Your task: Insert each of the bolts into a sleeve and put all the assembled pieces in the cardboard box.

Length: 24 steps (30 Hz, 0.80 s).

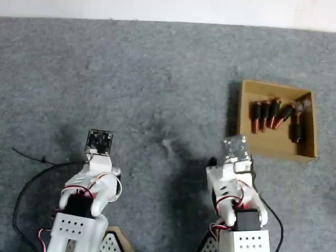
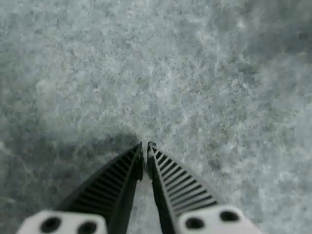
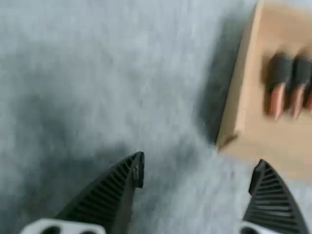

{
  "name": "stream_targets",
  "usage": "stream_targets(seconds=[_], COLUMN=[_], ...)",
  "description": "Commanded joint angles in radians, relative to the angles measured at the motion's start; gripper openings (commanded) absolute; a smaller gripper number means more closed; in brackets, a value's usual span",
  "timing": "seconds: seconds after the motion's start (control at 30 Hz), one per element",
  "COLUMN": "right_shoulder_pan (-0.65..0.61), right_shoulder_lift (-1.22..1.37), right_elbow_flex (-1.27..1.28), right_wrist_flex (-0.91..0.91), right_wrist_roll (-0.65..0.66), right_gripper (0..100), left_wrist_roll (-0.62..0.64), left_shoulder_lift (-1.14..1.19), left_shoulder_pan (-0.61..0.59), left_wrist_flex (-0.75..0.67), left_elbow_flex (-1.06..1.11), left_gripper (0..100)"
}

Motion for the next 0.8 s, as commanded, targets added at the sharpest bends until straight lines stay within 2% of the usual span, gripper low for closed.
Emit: stream_targets(seconds=[0.0,0.1,0.77], right_shoulder_pan=[-0.004,-0.004,-0.005], right_shoulder_lift=[-0.007,-0.010,-0.007], right_elbow_flex=[0.139,0.139,0.139], right_wrist_flex=[0.120,0.179,0.194], right_wrist_roll=[-0.006,-0.006,-0.006], right_gripper=[31.0,31.0,31.0], left_wrist_roll=[-0.015,-0.015,-0.015], left_shoulder_lift=[-0.044,-0.059,-0.059], left_shoulder_pan=[-0.007,-0.007,-0.008], left_wrist_flex=[0.021,0.021,0.021], left_elbow_flex=[0.025,0.025,0.025], left_gripper=[4,4,4])
